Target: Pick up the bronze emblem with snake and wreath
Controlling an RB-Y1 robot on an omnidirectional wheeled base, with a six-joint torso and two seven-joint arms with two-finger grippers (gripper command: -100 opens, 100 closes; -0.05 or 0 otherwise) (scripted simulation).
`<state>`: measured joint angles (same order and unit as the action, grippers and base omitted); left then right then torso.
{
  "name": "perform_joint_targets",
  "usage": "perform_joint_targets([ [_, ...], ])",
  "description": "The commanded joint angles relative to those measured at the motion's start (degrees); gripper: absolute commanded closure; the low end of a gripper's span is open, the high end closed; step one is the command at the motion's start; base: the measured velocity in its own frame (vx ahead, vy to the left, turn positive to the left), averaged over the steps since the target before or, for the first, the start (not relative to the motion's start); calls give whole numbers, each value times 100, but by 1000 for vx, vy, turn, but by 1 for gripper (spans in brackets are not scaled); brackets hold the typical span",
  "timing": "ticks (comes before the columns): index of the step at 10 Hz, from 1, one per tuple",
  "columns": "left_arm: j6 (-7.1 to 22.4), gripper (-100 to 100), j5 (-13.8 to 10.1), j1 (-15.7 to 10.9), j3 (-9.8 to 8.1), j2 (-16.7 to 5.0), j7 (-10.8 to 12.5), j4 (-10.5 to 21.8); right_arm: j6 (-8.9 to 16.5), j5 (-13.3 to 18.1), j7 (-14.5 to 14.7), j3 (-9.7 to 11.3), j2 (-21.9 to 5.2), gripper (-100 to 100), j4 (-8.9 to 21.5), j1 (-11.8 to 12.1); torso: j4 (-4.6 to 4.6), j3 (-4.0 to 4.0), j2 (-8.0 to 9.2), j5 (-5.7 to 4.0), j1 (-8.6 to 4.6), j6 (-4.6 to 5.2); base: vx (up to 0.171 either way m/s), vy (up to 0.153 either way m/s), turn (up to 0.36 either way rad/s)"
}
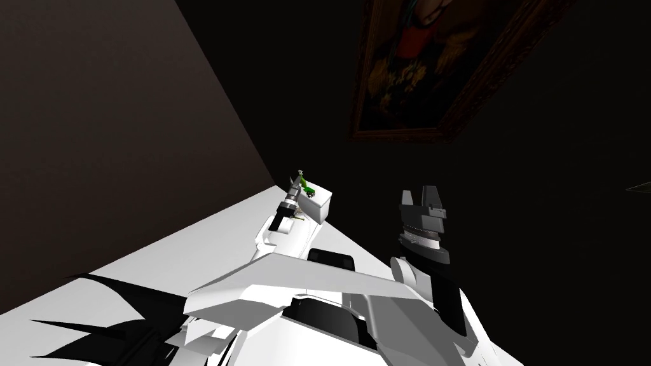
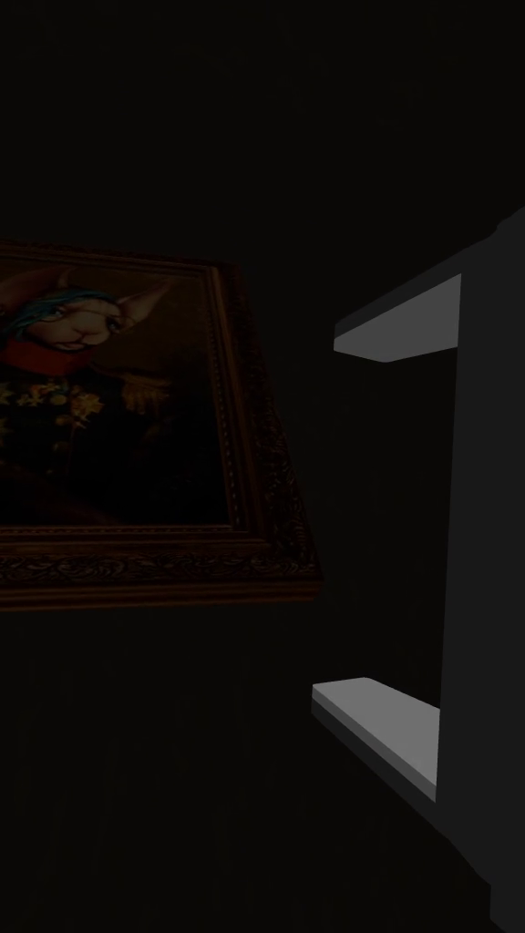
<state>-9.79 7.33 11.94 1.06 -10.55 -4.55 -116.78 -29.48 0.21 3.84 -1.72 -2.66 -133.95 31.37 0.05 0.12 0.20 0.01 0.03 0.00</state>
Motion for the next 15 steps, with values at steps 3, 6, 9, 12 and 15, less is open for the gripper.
perform_joint_targets([
  [3, 580, -100, 85, -474, -67, -103, -98, 304, 0, 0, 0, 0, 0, 0, 0, 0, -1, -3, -5, 0, 0, 0, -46, 13, 49],
  [6, 891, -100, 128, -709, -94, -133, -152, 468, 0, 0, 0, 0, 0, 0, 0, 0, -1, -2, -3, 0, 0, 0, -47, 12, 36],
  [9, 1365, -100, 209, -1179, -150, -176, -258, 823, 0, 0, 0, 0, 0, 0, 0, 0, -1, -4, -6, 0, -1, 0, -42, 12, 44],
  [12, 1774, -100, 247, -1439, -178, -190, -311, 1013, 0, 0, 0, 0, 0, 0, 0, 0, -2, -6, -10, 0, -1, 0, -32, 13, 33],
  [15, 2282, -100, 316, -1937, -234, -204, -413, 1420, 0, 0, 0, 0, 0, 0, 0, 0, -3, -7, -12, 0, -2, 0, -28, 13, 38],
])
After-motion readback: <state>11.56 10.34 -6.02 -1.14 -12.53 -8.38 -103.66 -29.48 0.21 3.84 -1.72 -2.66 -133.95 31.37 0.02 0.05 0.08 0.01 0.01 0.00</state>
